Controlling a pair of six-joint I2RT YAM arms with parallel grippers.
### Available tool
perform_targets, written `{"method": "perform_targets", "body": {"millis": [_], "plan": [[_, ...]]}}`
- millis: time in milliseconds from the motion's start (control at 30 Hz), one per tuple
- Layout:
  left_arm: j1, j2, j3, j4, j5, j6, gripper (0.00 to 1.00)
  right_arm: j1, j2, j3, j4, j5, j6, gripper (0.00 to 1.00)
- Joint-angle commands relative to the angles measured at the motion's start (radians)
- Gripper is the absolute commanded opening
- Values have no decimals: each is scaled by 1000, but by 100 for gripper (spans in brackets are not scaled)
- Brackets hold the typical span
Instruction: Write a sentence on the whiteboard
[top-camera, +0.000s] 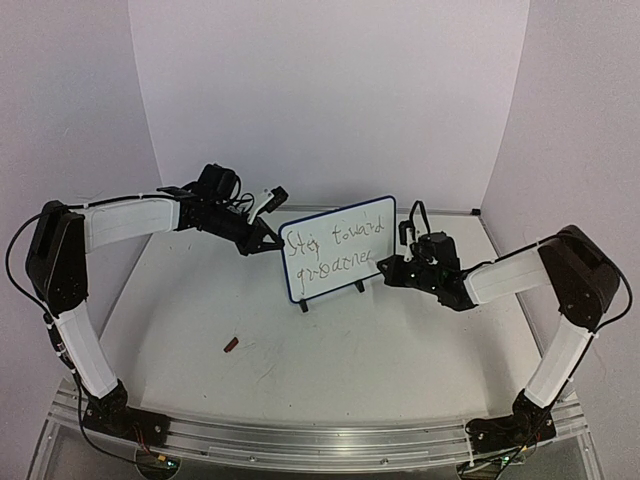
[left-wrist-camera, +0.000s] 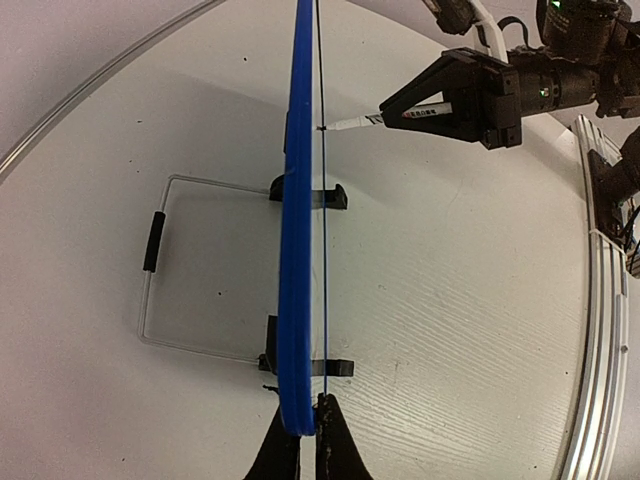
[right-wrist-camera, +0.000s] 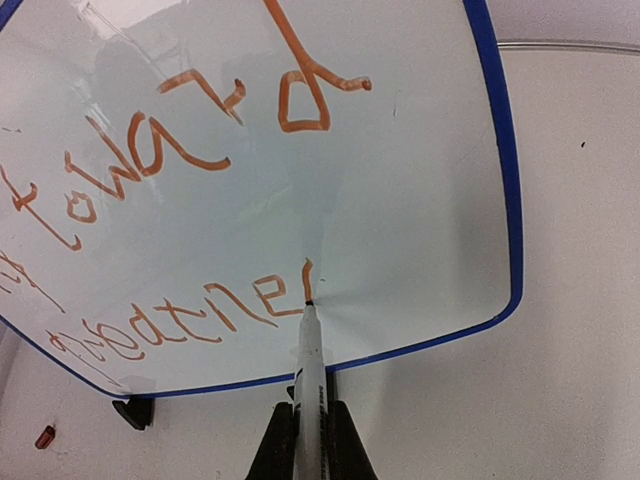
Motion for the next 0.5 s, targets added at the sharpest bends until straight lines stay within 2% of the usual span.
{"method": "perform_targets", "body": {"millis": [0, 200, 467], "plan": [[-5, 47, 1, -101, -79, 51, 0, -1, -1, 19, 19, 69, 5, 0], [-5, 47, 0, -100, -79, 51, 0, -1, 1, 17, 10, 113, 17, 0], [-4, 48, 0, -100, -80, 52, 0, -1, 22, 25, 3, 91, 21, 0]]}}
